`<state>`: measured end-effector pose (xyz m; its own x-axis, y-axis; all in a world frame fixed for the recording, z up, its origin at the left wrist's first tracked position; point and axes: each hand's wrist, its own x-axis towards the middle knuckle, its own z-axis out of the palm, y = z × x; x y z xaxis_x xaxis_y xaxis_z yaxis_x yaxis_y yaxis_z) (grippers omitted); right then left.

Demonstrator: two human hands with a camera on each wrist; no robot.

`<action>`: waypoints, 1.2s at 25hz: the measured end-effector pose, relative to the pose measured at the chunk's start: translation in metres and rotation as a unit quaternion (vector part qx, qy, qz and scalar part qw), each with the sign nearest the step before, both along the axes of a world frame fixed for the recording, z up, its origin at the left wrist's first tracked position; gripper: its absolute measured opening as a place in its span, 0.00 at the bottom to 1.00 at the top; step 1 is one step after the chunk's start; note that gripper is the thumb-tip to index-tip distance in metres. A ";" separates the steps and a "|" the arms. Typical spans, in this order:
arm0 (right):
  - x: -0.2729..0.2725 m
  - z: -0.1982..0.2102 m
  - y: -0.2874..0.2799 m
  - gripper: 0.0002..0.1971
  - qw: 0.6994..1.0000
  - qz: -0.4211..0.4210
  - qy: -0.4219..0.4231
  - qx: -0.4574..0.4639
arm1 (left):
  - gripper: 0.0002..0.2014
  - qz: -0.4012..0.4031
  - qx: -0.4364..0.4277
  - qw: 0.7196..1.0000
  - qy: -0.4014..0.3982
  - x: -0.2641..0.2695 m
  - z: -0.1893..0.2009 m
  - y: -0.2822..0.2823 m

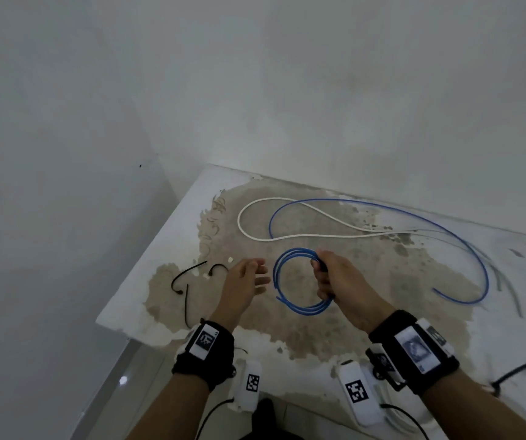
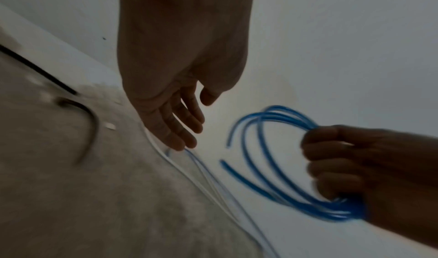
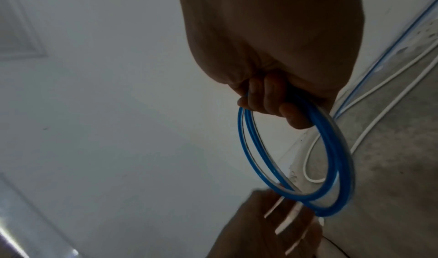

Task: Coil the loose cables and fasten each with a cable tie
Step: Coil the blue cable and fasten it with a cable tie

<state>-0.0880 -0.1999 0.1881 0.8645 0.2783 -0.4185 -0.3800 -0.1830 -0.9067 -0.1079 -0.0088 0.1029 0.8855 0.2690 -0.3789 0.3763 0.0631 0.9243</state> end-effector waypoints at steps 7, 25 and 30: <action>0.006 -0.032 0.011 0.19 0.997 -0.026 0.063 -0.023 | 0.08 -0.073 0.356 0.928 0.076 -0.077 -0.097 0.127; -0.010 -0.042 -0.013 0.20 0.992 -0.107 0.071 0.012 | 0.04 -0.124 0.263 0.949 -0.121 -0.036 -0.005 0.061; -0.011 -0.035 -0.047 0.21 0.982 -0.175 0.059 0.034 | 0.04 -0.246 0.293 0.920 -0.086 -0.026 0.026 0.025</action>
